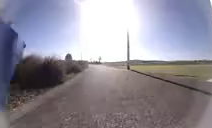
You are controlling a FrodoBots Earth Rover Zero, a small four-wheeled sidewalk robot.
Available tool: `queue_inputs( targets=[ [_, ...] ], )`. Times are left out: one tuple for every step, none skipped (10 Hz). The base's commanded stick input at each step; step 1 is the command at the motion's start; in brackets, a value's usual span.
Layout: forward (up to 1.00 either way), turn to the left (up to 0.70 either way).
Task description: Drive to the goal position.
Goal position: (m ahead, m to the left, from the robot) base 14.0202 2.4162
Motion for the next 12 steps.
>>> queue_inputs(
  targets=[
    [1.00, 0.00],
    [1.00, 0.00],
    [1.00, 0.00],
    [1.00, 0.00],
    [1.00, 0.00],
    [1.00, 0.00],
    [1.00, 0.00],
    [1.00, 0.00],
    [1.00, 0.00],
    [1.00, 0.00],
    [1.00, 0.00],
    [1.00, 0.00]
  ],
)
